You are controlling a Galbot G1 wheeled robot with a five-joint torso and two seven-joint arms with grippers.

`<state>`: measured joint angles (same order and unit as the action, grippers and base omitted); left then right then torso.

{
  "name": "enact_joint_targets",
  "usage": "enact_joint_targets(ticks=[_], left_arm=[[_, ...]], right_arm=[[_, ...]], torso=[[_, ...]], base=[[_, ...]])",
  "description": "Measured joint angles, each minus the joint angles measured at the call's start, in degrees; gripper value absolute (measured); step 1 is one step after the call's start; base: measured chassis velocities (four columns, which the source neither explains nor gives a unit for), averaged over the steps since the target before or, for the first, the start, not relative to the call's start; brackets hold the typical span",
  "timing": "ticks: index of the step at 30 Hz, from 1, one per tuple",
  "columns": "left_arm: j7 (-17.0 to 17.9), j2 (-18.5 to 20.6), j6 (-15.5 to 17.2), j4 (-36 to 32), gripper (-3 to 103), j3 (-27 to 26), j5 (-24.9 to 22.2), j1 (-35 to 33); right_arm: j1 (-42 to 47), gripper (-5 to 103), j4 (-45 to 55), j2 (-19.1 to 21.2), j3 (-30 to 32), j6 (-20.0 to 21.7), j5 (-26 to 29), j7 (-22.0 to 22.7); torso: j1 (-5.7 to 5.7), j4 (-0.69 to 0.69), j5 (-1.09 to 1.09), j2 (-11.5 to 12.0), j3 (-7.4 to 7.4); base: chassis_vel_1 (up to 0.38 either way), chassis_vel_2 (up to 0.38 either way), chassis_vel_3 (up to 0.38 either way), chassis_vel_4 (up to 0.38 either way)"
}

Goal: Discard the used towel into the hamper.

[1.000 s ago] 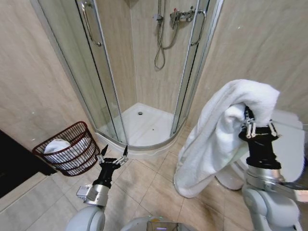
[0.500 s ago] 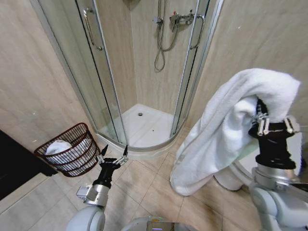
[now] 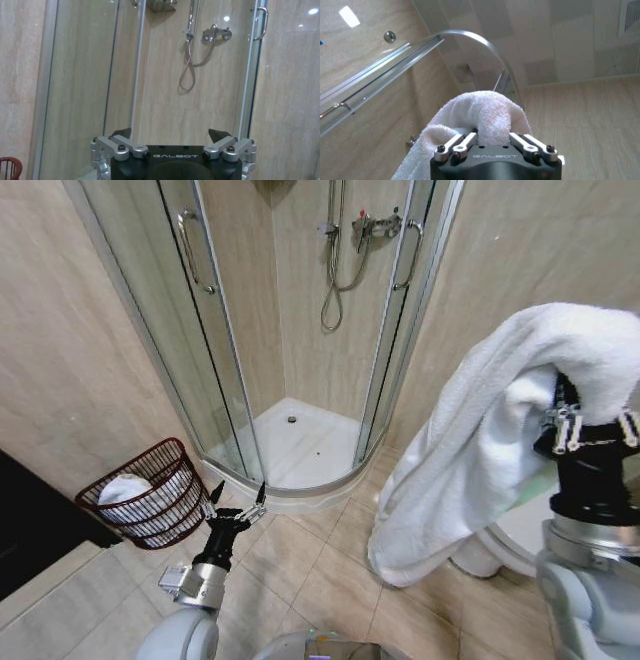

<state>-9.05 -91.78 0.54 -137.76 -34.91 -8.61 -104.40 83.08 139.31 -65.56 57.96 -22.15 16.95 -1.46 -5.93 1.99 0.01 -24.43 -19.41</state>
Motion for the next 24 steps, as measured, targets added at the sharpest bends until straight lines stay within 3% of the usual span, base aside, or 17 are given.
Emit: enact_joint_targets(ticks=[7,17,24], left_arm=[[0.00,0.00,0.00,0.00,100,0.00,0.00,0.00],[0.00,0.00,0.00,0.00,100,0.00,0.00,0.00],[0.00,-0.01,0.00,0.00,100,0.00,0.00,0.00]], right_arm=[[-0.05,16,-0.18,3.51,0.65,0.59,1.82,0.58],[1.80,16,0.52,11.69,2.19,4.21,7.58,5.48],[2.70,16,1.71,12.32,1.52,5.52,7.88,6.30]], torso=[[-0.48,0.00,0.00,-1.30,-0.82],[-1.35,0.00,0.00,-3.60,-2.25],[-1.85,0.00,-0.02,-4.91,-3.04]], base=[[0.000,0.000,0.000,0.000],[0.000,0.000,0.000,0.000],[0.000,0.000,0.000,0.000]])
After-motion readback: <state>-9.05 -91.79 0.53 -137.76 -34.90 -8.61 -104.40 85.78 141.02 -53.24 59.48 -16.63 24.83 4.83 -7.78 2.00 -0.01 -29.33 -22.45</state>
